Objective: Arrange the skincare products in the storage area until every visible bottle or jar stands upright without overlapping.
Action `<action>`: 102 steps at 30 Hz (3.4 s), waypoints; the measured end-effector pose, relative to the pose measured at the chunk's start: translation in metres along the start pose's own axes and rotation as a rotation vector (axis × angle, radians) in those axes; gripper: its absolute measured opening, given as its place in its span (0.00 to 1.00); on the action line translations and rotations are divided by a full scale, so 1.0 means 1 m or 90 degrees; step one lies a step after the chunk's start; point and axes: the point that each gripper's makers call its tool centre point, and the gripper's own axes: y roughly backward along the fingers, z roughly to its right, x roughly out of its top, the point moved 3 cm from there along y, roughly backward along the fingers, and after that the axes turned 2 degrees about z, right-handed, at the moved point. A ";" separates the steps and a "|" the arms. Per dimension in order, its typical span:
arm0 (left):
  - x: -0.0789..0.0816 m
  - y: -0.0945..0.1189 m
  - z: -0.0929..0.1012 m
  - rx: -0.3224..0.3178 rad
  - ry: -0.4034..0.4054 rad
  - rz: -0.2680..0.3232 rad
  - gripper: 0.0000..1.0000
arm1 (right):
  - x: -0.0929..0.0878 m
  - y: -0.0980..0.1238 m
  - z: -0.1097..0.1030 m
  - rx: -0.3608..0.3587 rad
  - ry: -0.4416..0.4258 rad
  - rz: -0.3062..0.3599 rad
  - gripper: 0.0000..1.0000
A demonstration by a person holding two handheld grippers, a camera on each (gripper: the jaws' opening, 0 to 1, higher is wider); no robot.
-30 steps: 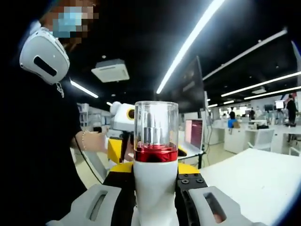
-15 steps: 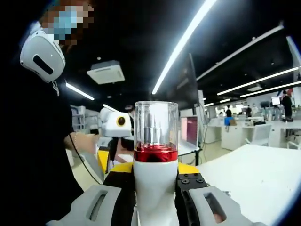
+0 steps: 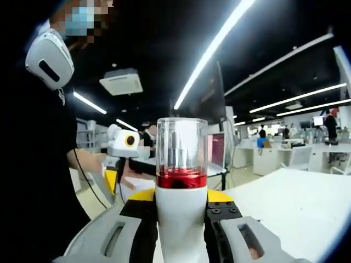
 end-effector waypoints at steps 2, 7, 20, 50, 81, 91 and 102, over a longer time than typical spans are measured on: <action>-0.006 -0.001 0.001 -0.002 0.006 -0.002 0.99 | -0.006 0.003 0.002 -0.005 0.003 0.005 0.23; -0.021 -0.002 0.001 -0.001 0.014 -0.013 0.99 | -0.025 0.008 0.011 -0.025 -0.002 0.017 0.23; -0.050 -0.008 -0.011 0.021 0.025 -0.022 0.99 | -0.068 0.011 0.036 -0.032 0.024 0.012 0.23; -0.094 -0.028 -0.038 0.029 0.004 -0.077 0.96 | -0.165 0.006 0.097 -0.042 0.005 -0.008 0.23; -0.096 -0.028 -0.041 0.019 -0.003 -0.088 0.94 | -0.202 0.025 0.094 -0.047 0.050 -0.150 0.29; -0.093 -0.024 -0.043 0.021 0.006 -0.080 0.94 | -0.216 0.031 0.103 -0.071 -0.005 -0.157 0.21; -0.084 -0.019 -0.043 0.019 0.016 -0.092 0.94 | -0.214 0.021 0.113 -0.050 0.008 -0.183 0.20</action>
